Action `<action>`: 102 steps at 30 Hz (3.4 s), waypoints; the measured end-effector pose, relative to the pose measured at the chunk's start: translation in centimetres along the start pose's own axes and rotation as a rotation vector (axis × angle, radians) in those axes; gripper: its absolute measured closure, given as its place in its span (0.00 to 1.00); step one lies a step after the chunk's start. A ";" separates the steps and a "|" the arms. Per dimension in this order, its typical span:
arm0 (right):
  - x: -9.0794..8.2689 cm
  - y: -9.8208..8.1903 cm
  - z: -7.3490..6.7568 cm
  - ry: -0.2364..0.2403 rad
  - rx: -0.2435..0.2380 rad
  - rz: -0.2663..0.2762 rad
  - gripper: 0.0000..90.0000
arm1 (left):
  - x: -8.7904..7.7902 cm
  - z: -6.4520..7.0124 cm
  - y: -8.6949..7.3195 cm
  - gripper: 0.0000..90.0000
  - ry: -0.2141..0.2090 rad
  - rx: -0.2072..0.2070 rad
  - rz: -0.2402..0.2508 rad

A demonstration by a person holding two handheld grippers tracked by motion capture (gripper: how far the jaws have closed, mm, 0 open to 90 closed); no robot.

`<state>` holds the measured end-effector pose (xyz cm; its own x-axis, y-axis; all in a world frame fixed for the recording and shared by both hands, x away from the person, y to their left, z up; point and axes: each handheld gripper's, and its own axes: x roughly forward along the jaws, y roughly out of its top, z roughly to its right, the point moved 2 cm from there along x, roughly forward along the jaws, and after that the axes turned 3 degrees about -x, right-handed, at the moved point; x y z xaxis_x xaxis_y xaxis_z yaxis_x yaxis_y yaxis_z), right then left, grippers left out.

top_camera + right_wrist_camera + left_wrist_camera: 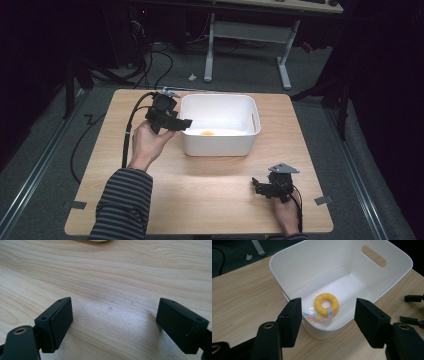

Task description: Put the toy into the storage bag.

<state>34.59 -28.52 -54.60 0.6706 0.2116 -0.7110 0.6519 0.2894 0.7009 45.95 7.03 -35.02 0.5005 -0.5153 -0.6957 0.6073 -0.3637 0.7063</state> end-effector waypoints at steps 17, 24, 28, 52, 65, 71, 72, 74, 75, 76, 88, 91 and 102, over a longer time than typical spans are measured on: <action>0.0 0.0 0.0 0.002 0.000 -0.001 0.15 | -2.8 -1.0 -2.3 0.43 0.015 -0.017 0.064; 0.0 0.0 0.0 0.003 -0.005 0.000 0.15 | -3.8 -1.3 -3.5 0.42 0.031 -0.025 0.082; 0.0 0.0 -0.1 0.004 -0.003 -0.001 0.15 | -4.2 -1.4 -3.9 0.42 0.039 -0.029 0.095; 0.0 0.0 -0.1 0.005 -0.006 -0.001 0.15 | -5.3 -2.0 -7.0 0.42 0.028 -0.079 0.142; 0.0 0.0 -0.1 0.004 -0.006 -0.001 0.15 | -5.0 -1.7 -8.6 0.41 0.025 -0.086 0.135; 0.0 0.0 -0.1 0.005 -0.008 0.000 0.15 | -4.8 -1.7 -9.3 0.41 0.020 -0.093 0.129; 0.0 0.0 -0.1 0.005 -0.007 0.000 0.15 | -4.8 -1.7 -9.5 0.41 0.019 -0.095 0.130; 0.0 0.0 -0.1 0.005 -0.006 0.000 0.15 | -4.8 -1.7 -9.6 0.41 0.016 -0.097 0.131; 0.0 0.0 -0.1 0.005 -0.007 0.000 0.15 | -4.7 -1.7 -9.8 0.41 0.016 -0.096 0.129; 0.0 0.0 -0.1 0.005 -0.007 0.000 0.15 | -4.7 -1.7 -9.8 0.41 0.016 -0.096 0.129; 0.0 0.0 -0.1 0.005 -0.007 0.000 0.15 | -4.3 -1.6 -11.1 0.40 -0.028 -0.124 0.125; 0.0 0.0 -0.1 0.005 -0.004 -0.001 0.15 | -4.2 -1.5 -11.6 0.40 -0.050 -0.134 0.123; 0.0 0.0 -0.1 0.005 -0.005 -0.001 0.15 | -3.3 -1.3 -13.0 0.40 -0.066 -0.148 0.095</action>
<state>34.51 -28.45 -54.60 0.6684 0.2157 -0.7118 0.6507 0.2941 0.7001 37.19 14.47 -42.10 0.5214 -0.5936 -0.6130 0.6457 -0.1952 0.7382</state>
